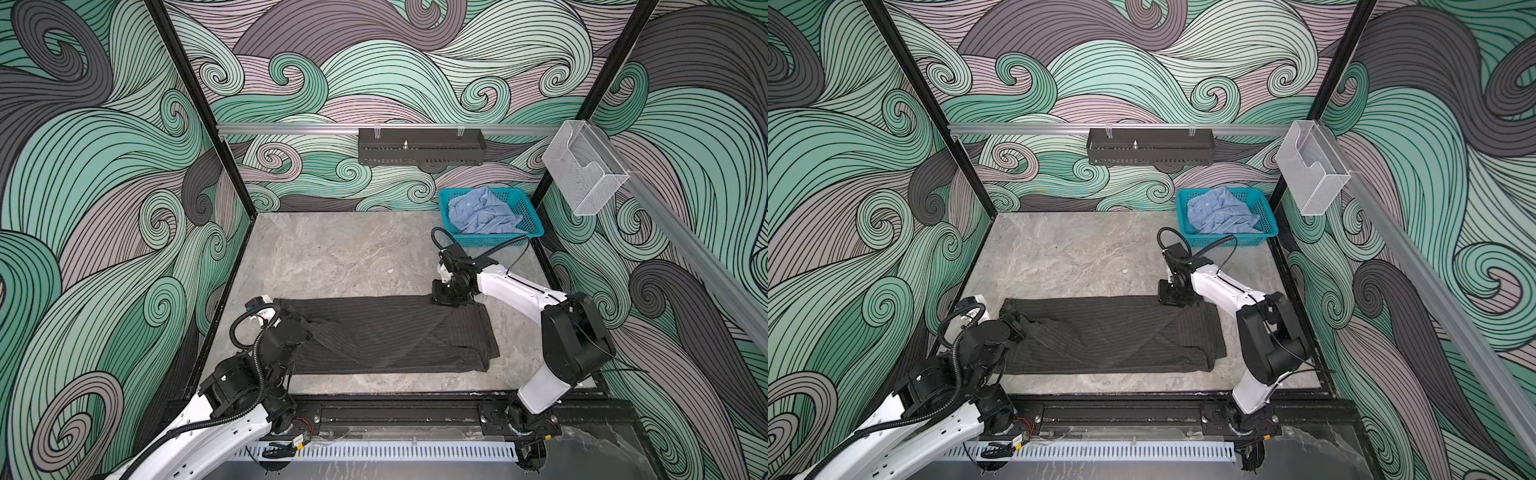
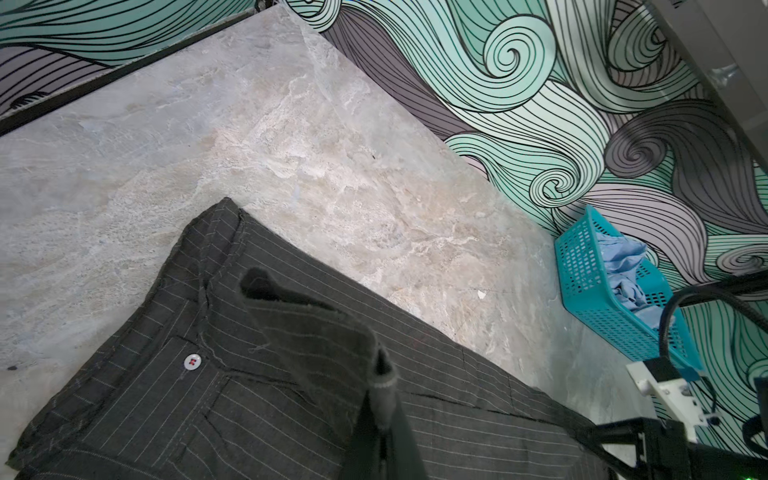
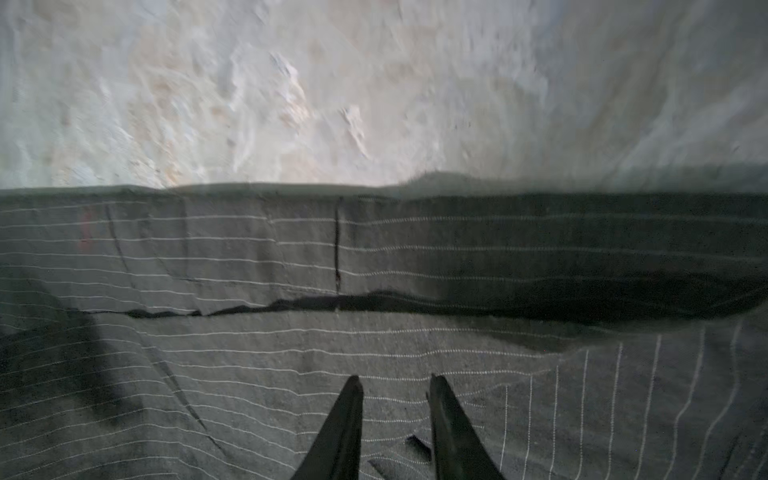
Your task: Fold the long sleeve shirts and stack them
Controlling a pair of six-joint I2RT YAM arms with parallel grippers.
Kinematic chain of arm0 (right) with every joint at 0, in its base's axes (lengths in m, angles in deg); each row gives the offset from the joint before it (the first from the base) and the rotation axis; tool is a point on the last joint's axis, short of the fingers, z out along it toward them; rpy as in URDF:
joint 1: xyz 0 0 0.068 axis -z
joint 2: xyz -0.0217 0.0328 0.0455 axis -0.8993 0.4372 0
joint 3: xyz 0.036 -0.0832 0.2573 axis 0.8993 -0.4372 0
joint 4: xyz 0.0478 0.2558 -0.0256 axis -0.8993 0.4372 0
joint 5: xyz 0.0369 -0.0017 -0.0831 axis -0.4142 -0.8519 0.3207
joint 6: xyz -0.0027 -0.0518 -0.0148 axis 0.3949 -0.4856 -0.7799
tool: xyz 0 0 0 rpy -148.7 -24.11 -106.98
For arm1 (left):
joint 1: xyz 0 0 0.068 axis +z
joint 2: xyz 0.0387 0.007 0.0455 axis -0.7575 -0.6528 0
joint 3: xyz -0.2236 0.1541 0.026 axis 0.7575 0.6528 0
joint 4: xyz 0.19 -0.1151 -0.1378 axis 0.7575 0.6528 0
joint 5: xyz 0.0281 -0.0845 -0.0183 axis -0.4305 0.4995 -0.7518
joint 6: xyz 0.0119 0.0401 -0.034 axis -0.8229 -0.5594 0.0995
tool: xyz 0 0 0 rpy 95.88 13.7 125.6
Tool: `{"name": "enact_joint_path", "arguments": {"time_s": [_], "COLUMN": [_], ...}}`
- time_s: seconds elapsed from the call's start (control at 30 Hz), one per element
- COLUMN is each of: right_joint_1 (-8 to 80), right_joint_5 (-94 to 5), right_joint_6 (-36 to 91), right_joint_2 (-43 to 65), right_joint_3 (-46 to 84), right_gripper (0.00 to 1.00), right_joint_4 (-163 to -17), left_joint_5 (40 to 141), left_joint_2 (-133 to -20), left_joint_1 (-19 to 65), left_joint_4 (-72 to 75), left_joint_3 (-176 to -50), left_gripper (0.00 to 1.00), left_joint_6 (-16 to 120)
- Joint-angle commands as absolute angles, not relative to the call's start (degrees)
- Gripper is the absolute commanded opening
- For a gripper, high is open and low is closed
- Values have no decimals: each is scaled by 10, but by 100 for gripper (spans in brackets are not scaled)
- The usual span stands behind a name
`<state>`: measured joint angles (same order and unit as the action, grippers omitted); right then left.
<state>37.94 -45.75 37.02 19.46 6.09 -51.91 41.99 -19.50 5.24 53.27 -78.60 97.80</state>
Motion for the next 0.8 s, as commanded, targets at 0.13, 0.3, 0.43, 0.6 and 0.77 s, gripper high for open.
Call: {"name": "enact_joint_path", "arguments": {"time_s": [0.13,0.3,0.43,0.6,0.77], "right_joint_1": [388,418,447,492,522], "right_joint_5": [-456,-451,-449,-404,-385], "right_joint_6": [383,394,398,380,360], "right_joint_2": [243,281,305,306,302], "right_joint_3": [51,60,80,104,110], "right_gripper": [27,26,26,26,27], "right_joint_4": [-502,-491,-479,-459,-443], "left_joint_5": [497,550,595,684,746], "left_joint_2": [-249,-273,-294,-368,-429], "left_joint_1": [89,125,173,231,263], "left_joint_4": [541,512,472,404,422], "left_joint_3": [-756,-732,-724,-729,-768], "left_gripper": [18,9,9,16,47], "left_joint_6": [992,981,946,898,877]}}
